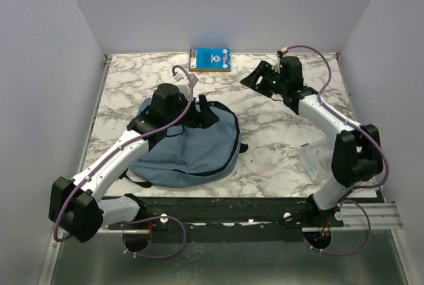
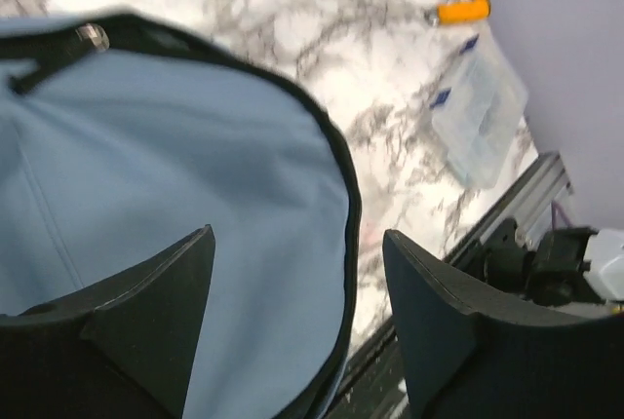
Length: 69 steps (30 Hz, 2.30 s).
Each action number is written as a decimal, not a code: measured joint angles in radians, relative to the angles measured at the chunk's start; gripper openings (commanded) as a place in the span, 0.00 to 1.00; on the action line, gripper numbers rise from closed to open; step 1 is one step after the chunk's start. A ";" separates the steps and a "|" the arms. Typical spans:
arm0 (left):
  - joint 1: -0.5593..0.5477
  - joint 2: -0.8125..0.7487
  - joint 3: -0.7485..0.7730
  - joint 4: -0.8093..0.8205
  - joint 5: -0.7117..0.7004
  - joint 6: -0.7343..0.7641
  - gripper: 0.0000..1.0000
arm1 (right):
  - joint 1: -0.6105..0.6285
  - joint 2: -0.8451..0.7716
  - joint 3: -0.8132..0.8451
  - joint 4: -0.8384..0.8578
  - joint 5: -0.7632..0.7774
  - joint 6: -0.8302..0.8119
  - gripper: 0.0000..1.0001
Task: Pack the student bag
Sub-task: Move the book to the center of the board.
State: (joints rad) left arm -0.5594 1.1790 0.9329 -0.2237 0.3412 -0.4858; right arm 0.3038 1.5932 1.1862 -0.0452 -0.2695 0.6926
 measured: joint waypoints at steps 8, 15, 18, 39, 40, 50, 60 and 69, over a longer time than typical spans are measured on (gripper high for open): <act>0.167 0.140 0.218 0.056 0.008 -0.070 0.75 | -0.044 0.319 0.161 0.170 -0.100 0.083 0.74; 0.290 0.431 0.427 0.133 -0.055 -0.212 0.82 | -0.057 0.529 0.346 0.265 -0.114 0.147 0.74; 0.320 0.571 0.510 0.172 -0.083 -0.268 0.85 | -0.062 0.598 0.419 0.291 -0.117 0.168 0.74; 0.410 1.220 1.088 0.260 -0.286 -0.728 0.97 | -0.064 0.912 0.835 0.254 -0.087 0.205 0.74; 0.410 1.233 1.088 0.256 -0.304 -0.748 0.97 | -0.064 0.923 0.847 0.253 -0.083 0.205 0.74; 0.410 1.352 1.194 0.234 -0.406 -0.849 0.98 | -0.064 1.033 0.944 0.216 -0.064 0.208 0.73; 0.401 1.398 1.347 0.080 -0.475 -0.827 0.93 | -0.064 1.100 0.999 0.197 -0.053 0.237 0.63; 0.387 1.392 1.318 0.061 -0.447 -0.773 0.90 | -0.054 1.159 1.072 0.194 -0.052 0.229 0.39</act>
State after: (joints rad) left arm -0.1726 2.5710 2.2509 -0.1631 -0.1059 -1.2587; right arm 0.2497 2.7518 2.2578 0.1490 -0.3214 0.9218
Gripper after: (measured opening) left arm 0.907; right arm 0.484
